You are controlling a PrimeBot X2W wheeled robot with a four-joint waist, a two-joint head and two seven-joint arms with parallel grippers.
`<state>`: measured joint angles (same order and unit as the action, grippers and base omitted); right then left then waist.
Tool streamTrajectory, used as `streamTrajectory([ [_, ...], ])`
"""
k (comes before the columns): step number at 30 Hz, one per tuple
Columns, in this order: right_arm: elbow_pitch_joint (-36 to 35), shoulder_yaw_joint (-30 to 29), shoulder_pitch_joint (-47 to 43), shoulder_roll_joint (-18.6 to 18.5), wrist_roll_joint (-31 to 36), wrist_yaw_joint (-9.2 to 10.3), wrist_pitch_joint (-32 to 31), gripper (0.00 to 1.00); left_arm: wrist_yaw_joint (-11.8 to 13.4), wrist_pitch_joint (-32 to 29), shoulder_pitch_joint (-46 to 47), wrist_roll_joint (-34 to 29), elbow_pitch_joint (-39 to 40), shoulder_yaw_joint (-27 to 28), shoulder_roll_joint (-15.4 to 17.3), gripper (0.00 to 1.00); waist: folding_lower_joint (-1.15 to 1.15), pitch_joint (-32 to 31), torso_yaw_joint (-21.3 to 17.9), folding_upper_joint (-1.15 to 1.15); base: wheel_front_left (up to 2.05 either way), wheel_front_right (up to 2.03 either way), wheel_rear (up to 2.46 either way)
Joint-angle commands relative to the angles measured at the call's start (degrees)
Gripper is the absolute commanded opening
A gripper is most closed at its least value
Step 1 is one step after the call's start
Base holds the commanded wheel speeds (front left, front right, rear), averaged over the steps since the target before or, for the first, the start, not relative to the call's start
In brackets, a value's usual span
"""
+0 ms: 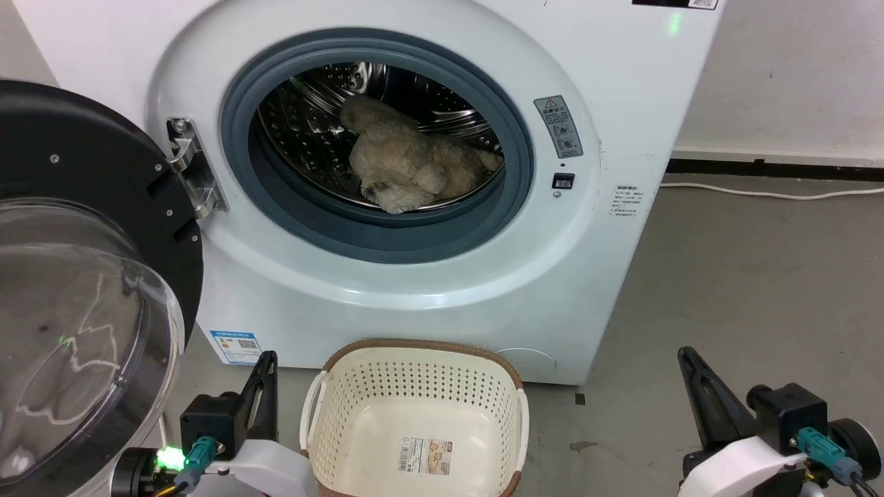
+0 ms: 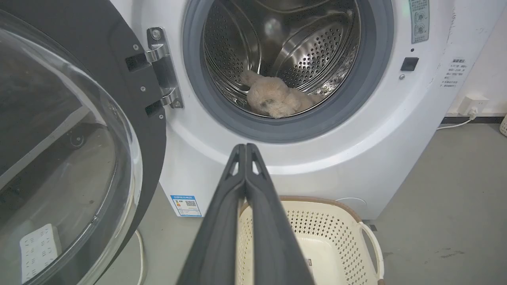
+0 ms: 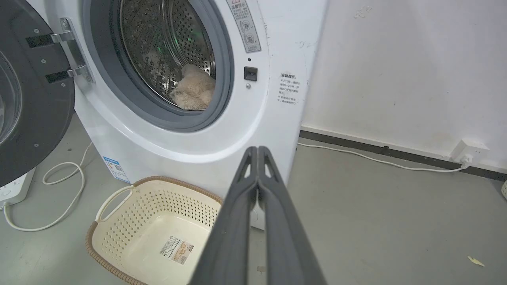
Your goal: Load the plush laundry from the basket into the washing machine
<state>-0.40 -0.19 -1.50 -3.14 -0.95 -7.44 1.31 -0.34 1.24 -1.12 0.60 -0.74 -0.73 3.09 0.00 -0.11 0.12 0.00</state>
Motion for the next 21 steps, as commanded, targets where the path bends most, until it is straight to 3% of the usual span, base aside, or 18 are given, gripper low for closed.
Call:
streamTrajectory([
  [1, 0.27, 0.09, 1.04, 0.24, 0.43, -0.04, -0.46, 0.00, 0.24, -0.39, 0.95, -0.36, 0.44, 0.35, -0.08, 0.00, 0.00, 0.02, -0.02, 0.00, 0.00, 0.00, 0.00],
  [21, 0.40, 0.19, 1.50, 0.26, 0.95, -0.05, -1.31, 0.00, 0.34, -1.24, 1.12, -0.60, 0.74, 0.73, -0.22, 0.00, 0.00, 0.11, -0.12, 0.00, 0.00, 0.00, 0.00],
])
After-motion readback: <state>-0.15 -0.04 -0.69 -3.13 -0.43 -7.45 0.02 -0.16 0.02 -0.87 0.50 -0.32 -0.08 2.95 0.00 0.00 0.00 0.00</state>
